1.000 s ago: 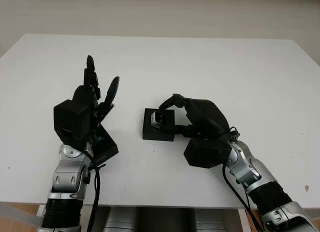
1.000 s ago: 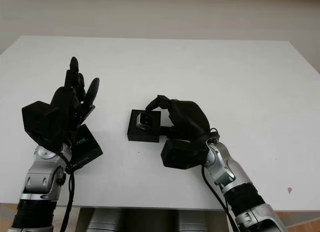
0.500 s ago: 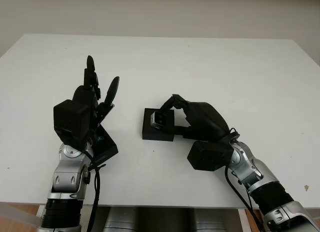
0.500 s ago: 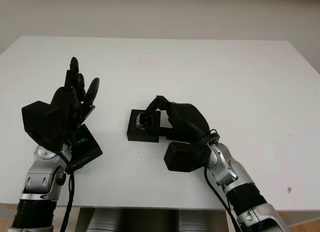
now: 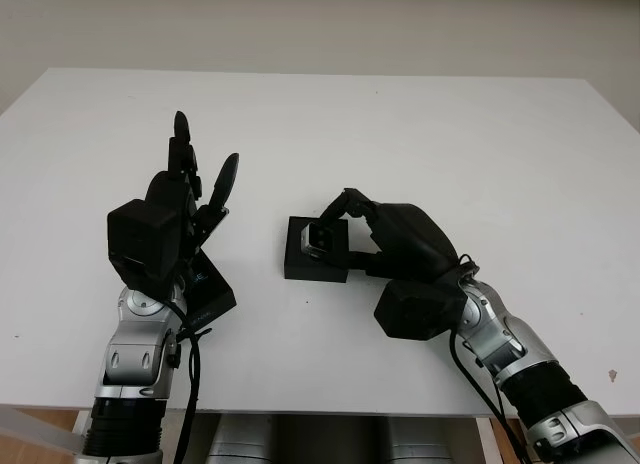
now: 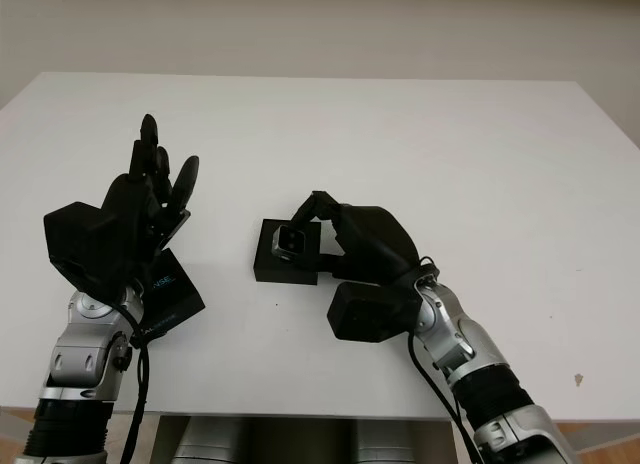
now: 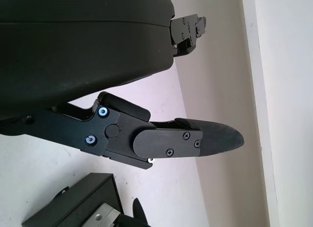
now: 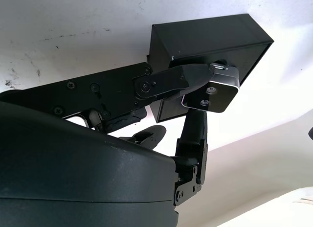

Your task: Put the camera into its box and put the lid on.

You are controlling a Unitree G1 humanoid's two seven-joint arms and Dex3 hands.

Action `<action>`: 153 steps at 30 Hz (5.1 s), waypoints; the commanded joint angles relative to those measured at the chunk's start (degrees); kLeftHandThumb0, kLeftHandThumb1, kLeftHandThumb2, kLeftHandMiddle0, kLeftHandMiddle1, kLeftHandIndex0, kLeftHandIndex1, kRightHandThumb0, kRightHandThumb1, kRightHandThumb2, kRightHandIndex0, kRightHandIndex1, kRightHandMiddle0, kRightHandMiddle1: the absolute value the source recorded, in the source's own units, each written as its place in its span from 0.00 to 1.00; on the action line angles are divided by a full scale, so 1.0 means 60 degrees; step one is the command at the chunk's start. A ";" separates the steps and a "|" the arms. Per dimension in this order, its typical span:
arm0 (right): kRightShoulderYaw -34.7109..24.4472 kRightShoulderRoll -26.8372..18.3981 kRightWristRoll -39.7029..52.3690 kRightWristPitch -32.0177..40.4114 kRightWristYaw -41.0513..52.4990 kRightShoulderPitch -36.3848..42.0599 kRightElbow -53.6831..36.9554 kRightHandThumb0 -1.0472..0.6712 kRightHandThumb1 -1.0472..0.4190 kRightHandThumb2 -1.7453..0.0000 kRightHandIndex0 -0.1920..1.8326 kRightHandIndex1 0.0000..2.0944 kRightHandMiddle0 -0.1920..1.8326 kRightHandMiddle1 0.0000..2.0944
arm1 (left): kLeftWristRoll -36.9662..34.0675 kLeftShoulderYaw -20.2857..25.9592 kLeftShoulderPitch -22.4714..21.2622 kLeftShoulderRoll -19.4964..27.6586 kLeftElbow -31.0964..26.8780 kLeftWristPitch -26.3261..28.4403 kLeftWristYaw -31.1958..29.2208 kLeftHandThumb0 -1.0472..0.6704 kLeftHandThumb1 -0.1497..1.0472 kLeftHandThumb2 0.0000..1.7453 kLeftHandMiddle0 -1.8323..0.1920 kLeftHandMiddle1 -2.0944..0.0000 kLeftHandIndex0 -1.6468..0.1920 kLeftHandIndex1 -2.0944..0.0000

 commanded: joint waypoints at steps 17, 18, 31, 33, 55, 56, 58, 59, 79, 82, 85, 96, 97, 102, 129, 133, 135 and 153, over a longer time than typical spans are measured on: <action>0.0453 0.0128 -0.0585 0.0801 0.0298 -0.0041 -0.0358 0.30 0.10 0.97 0.30 0.07 0.30 0.46 | 0.0026 0.0034 -0.0041 -0.0002 -0.0077 0.0000 -0.0019 0.18 1.00 0.22 1.00 1.00 1.00 1.00; 0.0464 0.0133 -0.0600 0.0806 0.0291 -0.0047 -0.0354 0.30 0.10 0.97 0.30 0.07 0.30 0.46 | 0.0043 0.0023 -0.0039 0.0006 -0.0081 0.0002 -0.0016 0.18 1.00 0.22 1.00 1.00 1.00 1.00; 0.0297 0.0480 0.0043 0.1080 0.0623 0.0087 -0.0415 0.31 0.10 0.97 0.30 0.07 0.30 0.54 | 0.0080 0.0011 -0.0051 0.0010 -0.0017 -0.0045 0.0005 0.18 1.00 0.23 1.00 1.00 1.00 1.00; 0.0113 0.0685 0.0522 0.1218 0.0814 0.0145 -0.0410 0.33 0.10 0.97 0.30 0.07 0.29 0.63 | 0.0110 0.0000 -0.0056 0.0009 -0.0011 -0.0038 0.0028 0.18 1.00 0.23 1.00 1.00 1.00 1.00; -0.1111 0.1241 0.2593 0.0366 0.0648 -0.0098 -0.0199 0.38 0.08 0.97 0.21 0.33 0.24 0.80 | 0.0027 0.0026 -0.0096 0.0036 0.0027 -0.0081 -0.0123 0.19 1.00 0.23 1.00 1.00 1.00 1.00; -0.1147 0.1247 0.2632 0.0390 0.0678 -0.0103 -0.0233 0.38 0.08 0.97 0.20 0.34 0.24 0.80 | -0.0016 0.0036 -0.0099 0.0023 0.0026 -0.0092 -0.0142 0.19 1.00 0.23 1.00 1.00 1.00 1.00; -0.1202 0.1271 0.2669 0.0496 0.0694 -0.0104 -0.0315 0.38 0.08 0.97 0.20 0.34 0.24 0.80 | -0.0083 0.0042 -0.0104 0.0019 0.0026 -0.0086 -0.0187 0.19 1.00 0.22 1.00 1.00 1.00 1.00; -0.1228 0.1288 0.2684 0.0498 0.0671 -0.0116 -0.0308 0.38 0.08 0.97 0.20 0.34 0.24 0.80 | -0.0107 0.0040 -0.0105 0.0019 0.0023 -0.0071 -0.0202 0.19 1.00 0.22 1.00 1.00 1.00 1.00; -0.1552 0.1450 0.3522 0.2541 0.1908 0.0446 -0.1689 0.28 0.11 0.97 0.18 0.25 0.24 0.62 | 0.0094 -0.0046 -0.0053 0.0023 -0.0029 0.0037 -0.0019 0.19 1.00 0.23 1.00 1.00 1.00 1.00; -0.1449 0.1396 0.3515 0.2569 0.2163 0.0731 -0.1976 0.26 0.14 0.97 0.19 0.17 0.23 0.48 | 0.0049 -0.0016 -0.0038 -0.0005 -0.0020 0.0002 -0.0038 0.19 1.00 0.23 1.00 1.00 1.00 1.00; -0.1286 0.1332 0.3347 0.2567 0.2325 0.0949 -0.2148 0.26 0.14 0.97 0.20 0.09 0.24 0.35 | 0.0022 -0.0005 -0.0040 0.0004 0.0016 -0.0055 -0.0067 0.20 1.00 0.23 1.00 1.00 1.00 1.00; -0.0968 0.1384 0.2810 0.2317 0.2119 0.1075 -0.1946 0.22 0.12 0.97 0.21 0.06 0.25 0.32 | 0.0068 -0.0005 -0.0070 0.0029 0.0092 -0.0126 -0.0052 0.19 1.00 0.23 1.00 1.00 1.00 1.00; -0.0944 0.1399 0.2767 0.2311 0.2076 0.1045 -0.1894 0.22 0.12 0.97 0.21 0.06 0.25 0.32 | 0.0059 -0.0003 -0.0063 0.0030 0.0086 -0.0124 -0.0061 0.19 1.00 0.23 1.00 1.00 1.00 1.00; -0.0806 0.1526 0.2361 0.2226 0.1566 0.0864 -0.1516 0.23 0.12 0.97 0.24 0.07 0.26 0.34 | 0.0111 -0.0021 -0.0043 0.0018 0.0037 -0.0018 -0.0004 0.19 1.00 0.23 1.00 1.00 1.00 1.00; -0.1362 0.1867 0.3533 0.3426 0.2134 0.0538 -0.1947 0.26 0.07 0.97 0.28 0.07 0.23 0.61 | 0.0362 -0.0057 -0.0009 0.0039 0.0137 -0.0112 0.0115 0.19 1.00 0.23 1.00 0.99 1.00 1.00; -0.1448 0.1673 0.3732 0.4256 0.2720 0.0427 -0.2720 0.23 0.06 0.97 0.28 0.07 0.21 0.59 | 0.0321 -0.0020 -0.0024 0.0006 0.0104 -0.0024 0.0097 0.19 1.00 0.23 1.00 0.99 1.00 1.00; -0.1464 0.1584 0.3709 0.4463 0.2869 0.0385 -0.3001 0.21 0.07 0.97 0.27 0.06 0.21 0.55 | 0.0164 0.0026 -0.0037 -0.0012 0.0140 -0.0112 -0.0004 0.20 1.00 0.23 1.00 1.00 1.00 1.00; -0.0925 0.1164 0.2163 0.3063 0.2009 0.0101 -0.2461 0.20 0.08 0.97 0.27 0.05 0.24 0.40 | 0.0092 0.0014 -0.0017 0.0043 0.0120 -0.0089 -0.0061 0.19 1.00 0.23 1.00 1.00 1.00 1.00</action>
